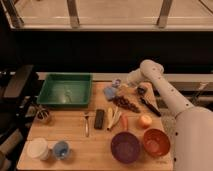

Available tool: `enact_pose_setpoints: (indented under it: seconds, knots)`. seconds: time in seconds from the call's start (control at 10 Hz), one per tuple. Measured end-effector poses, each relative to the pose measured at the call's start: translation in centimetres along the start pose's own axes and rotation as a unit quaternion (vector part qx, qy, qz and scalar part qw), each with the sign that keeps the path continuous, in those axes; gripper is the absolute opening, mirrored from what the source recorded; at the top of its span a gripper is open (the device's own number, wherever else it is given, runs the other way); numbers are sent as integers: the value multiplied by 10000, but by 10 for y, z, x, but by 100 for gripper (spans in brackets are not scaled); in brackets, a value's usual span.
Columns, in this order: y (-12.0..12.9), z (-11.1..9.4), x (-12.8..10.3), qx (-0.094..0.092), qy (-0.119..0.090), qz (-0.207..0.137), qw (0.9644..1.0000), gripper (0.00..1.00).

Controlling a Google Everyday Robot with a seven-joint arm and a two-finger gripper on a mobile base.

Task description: Place towel in tray

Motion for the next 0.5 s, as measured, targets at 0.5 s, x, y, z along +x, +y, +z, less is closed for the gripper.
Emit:
enact_pose_setpoints:
  seconds: [0.5]
  knots:
    - [50, 21, -94, -179, -119, -650, 9977, 0]
